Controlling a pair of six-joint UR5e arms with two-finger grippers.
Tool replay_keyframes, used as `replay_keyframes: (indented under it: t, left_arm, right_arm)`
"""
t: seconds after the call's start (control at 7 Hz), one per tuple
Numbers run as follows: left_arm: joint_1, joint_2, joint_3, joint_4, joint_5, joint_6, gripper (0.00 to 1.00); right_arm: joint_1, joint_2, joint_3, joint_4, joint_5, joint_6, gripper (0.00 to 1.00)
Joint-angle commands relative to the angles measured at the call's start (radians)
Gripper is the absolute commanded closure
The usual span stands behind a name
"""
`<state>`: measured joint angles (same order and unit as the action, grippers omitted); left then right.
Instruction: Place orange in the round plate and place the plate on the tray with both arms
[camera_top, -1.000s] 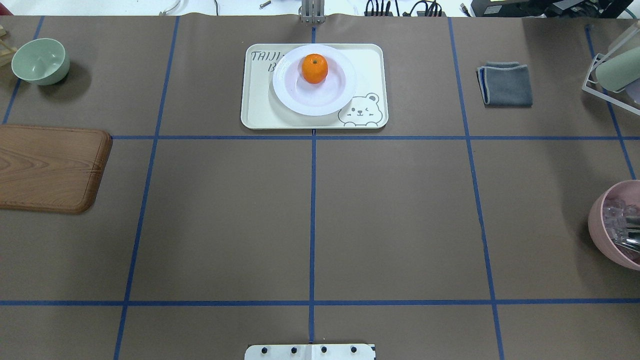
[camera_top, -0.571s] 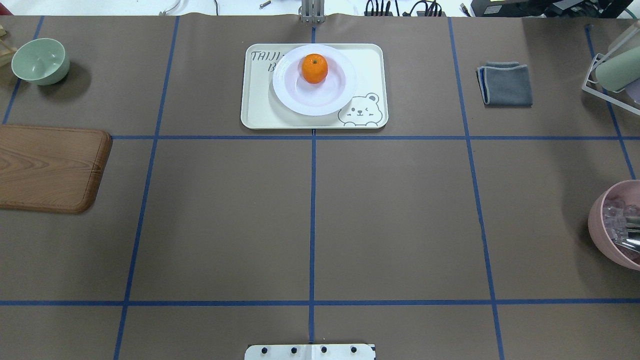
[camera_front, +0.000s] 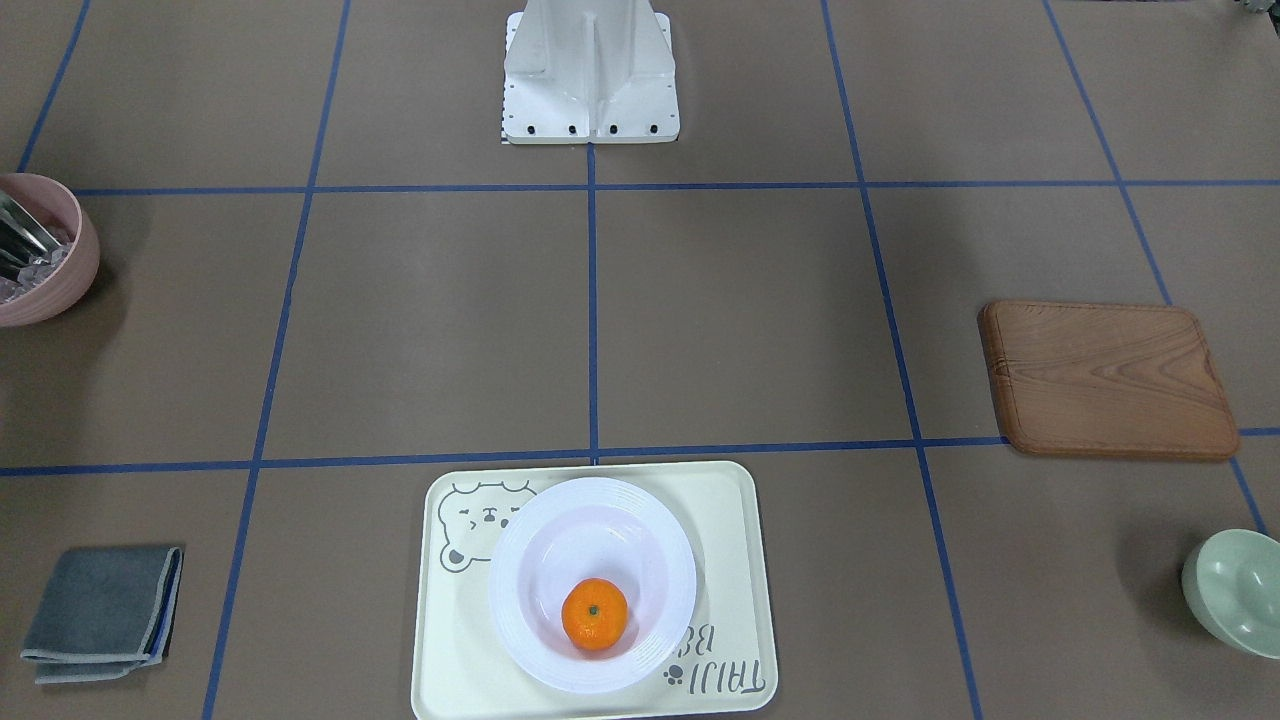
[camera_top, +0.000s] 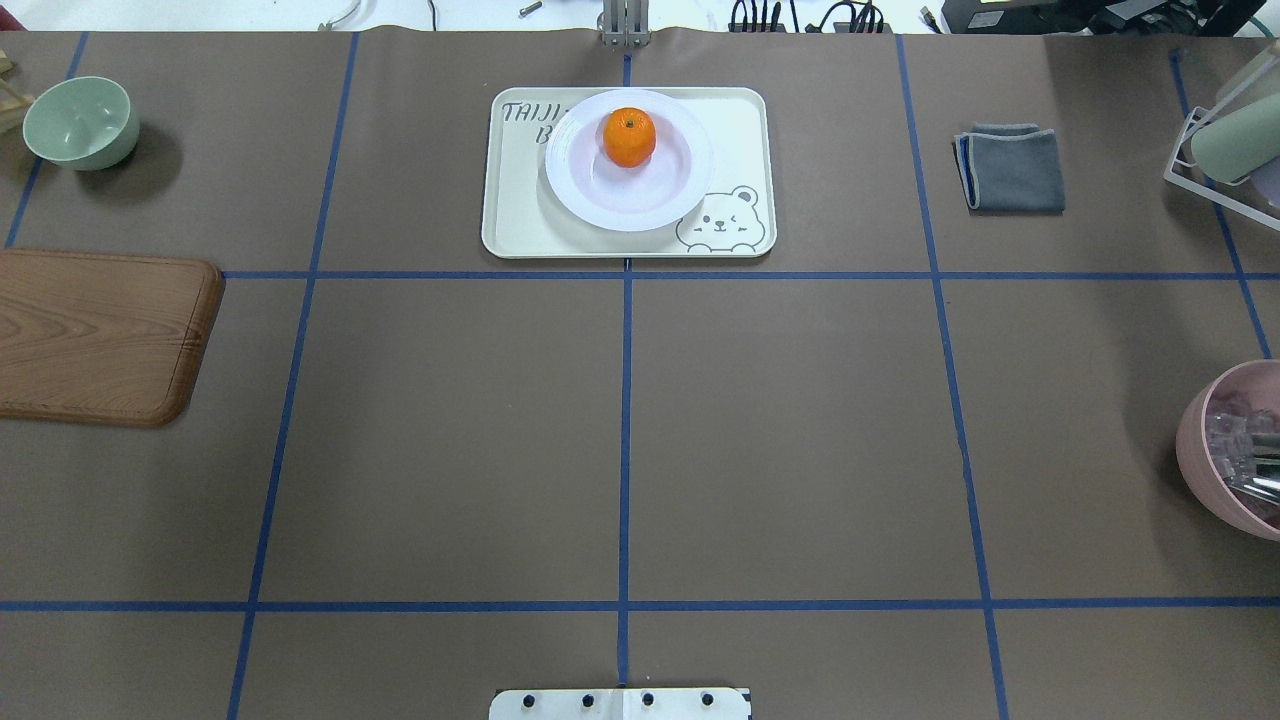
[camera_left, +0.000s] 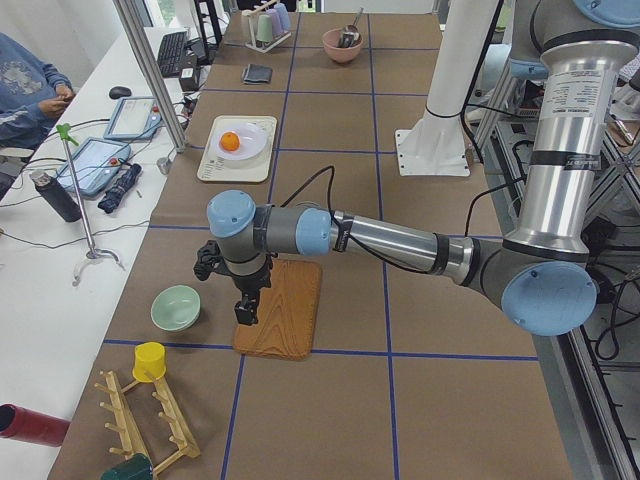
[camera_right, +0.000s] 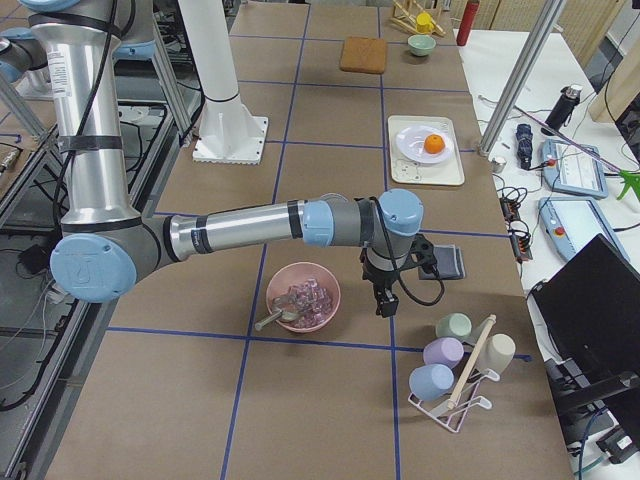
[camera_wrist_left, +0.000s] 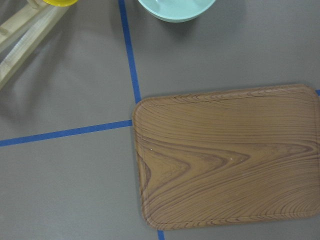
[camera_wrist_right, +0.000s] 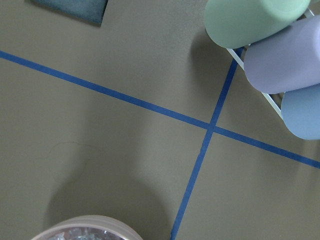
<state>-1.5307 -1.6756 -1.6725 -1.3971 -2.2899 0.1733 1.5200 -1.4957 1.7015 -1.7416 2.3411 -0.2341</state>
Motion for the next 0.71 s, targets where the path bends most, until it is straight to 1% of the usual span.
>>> replay_keyframes:
  t: [0.0,0.14,0.29,0.43,0.57]
  left_arm:
    - [0.000,0.002,0.004,0.007,0.018,0.068,0.02]
    - [0.003,0.002,0.005,0.006,0.017,0.066,0.02]
    - [0.003,0.002,0.007,0.007,-0.009,0.042,0.02]
    - [0.003,0.001,0.008,-0.006,-0.079,-0.069,0.02]
    - [0.003,0.004,0.007,-0.013,-0.085,-0.086,0.02]
  right_arm:
    - [-0.010,0.018,-0.006,0.005,0.012,0.119,0.00]
    - [-0.012,0.020,-0.008,0.004,0.012,0.121,0.00]
    - [-0.029,0.023,-0.010,0.005,0.012,0.160,0.00]
    - [-0.035,0.028,-0.013,0.011,0.015,0.200,0.00]
    - [-0.035,0.031,-0.013,0.010,0.021,0.202,0.00]
